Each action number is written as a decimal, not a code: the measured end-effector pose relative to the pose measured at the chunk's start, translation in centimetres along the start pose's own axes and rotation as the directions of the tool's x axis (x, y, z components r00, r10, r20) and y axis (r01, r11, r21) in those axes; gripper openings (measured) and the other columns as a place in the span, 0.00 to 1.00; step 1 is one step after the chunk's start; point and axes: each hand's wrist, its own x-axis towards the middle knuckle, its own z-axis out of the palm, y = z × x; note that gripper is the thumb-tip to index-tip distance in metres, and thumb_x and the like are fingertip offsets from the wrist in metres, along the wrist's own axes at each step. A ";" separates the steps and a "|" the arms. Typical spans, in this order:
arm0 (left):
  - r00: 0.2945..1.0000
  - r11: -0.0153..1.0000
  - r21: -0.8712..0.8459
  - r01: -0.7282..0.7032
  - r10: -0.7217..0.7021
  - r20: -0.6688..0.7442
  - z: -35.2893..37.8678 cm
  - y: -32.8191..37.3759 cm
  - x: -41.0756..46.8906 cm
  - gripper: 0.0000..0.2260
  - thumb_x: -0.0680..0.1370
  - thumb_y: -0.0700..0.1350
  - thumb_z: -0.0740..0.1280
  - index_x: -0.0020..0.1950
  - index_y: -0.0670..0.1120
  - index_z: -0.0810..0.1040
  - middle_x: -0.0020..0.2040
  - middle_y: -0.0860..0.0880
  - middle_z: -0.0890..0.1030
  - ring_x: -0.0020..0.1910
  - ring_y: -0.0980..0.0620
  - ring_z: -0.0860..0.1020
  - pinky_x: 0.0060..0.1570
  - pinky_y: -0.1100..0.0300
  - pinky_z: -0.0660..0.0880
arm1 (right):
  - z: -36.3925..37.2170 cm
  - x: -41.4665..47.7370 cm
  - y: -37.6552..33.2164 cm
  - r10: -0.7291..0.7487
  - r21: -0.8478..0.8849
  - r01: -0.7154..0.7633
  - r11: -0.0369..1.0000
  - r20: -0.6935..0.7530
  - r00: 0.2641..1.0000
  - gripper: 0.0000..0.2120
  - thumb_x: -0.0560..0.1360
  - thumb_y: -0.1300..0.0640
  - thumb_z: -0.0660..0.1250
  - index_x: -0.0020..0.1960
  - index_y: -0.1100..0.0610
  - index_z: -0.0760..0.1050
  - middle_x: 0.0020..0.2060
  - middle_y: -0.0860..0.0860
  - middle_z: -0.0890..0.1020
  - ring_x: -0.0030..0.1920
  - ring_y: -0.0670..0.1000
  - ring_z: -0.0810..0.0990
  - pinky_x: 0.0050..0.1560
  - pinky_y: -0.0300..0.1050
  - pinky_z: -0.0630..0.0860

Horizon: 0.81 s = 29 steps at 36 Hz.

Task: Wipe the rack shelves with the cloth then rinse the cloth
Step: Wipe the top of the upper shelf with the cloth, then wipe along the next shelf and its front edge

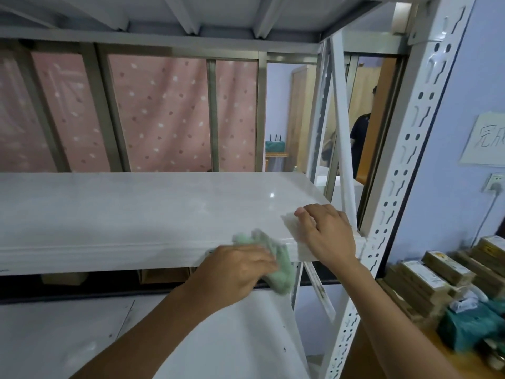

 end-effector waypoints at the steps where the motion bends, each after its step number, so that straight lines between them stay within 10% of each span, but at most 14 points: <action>1: 0.998 1.000 -0.027 0.003 -0.001 0.070 0.3 0.4 -0.2 0.16 0.73 0.35 0.71 0.57 0.51 0.82 0.51 0.53 0.86 0.49 0.51 0.84 0.43 0.55 0.82 | -0.3 -0.1 -0.1 -0.023 0.073 0.023 0.997 -0.004 1.000 0.19 0.80 0.45 0.53 0.49 0.49 0.82 0.47 0.41 0.83 0.53 0.49 0.76 0.59 0.49 0.67; 7: 0.988 0.989 -0.008 0.148 -0.147 0.048 0.7 1.5 -1.0 0.17 0.70 0.35 0.71 0.55 0.52 0.81 0.46 0.54 0.83 0.41 0.51 0.81 0.33 0.57 0.79 | -2.1 -2.3 -2.0 -0.277 0.419 0.198 0.886 0.136 0.951 0.08 0.81 0.49 0.64 0.55 0.48 0.81 0.50 0.38 0.81 0.54 0.44 0.78 0.55 0.43 0.74; 13: 0.933 0.932 0.051 0.358 -0.355 -0.057 -2.3 1.5 -2.2 0.09 0.76 0.46 0.65 0.52 0.56 0.81 0.42 0.55 0.79 0.36 0.54 0.78 0.29 0.56 0.76 | -1.6 -4.2 -5.7 -0.589 0.306 0.510 0.804 0.291 0.754 0.22 0.73 0.39 0.70 0.62 0.48 0.78 0.54 0.39 0.81 0.53 0.41 0.76 0.55 0.39 0.73; 23: 0.709 0.710 0.003 0.704 -0.702 -0.058 -10.8 2.3 -10.0 0.13 0.73 0.60 0.66 0.53 0.57 0.71 0.48 0.58 0.79 0.44 0.57 0.76 0.43 0.59 0.75 | 2.8 -5.0 -14.3 -0.656 0.398 0.525 0.752 0.374 0.656 0.12 0.75 0.48 0.69 0.57 0.43 0.79 0.46 0.39 0.82 0.44 0.40 0.77 0.45 0.32 0.71; 29: 0.616 0.615 -0.091 0.784 -0.787 -0.008 -17.5 0.4 -16.1 0.09 0.73 0.47 0.75 0.52 0.48 0.83 0.43 0.61 0.79 0.44 0.59 0.78 0.46 0.68 0.73 | 5.1 -5.9 -21.0 -0.624 0.483 0.447 0.753 0.306 0.719 0.05 0.72 0.51 0.73 0.47 0.43 0.81 0.40 0.34 0.81 0.41 0.40 0.79 0.42 0.33 0.72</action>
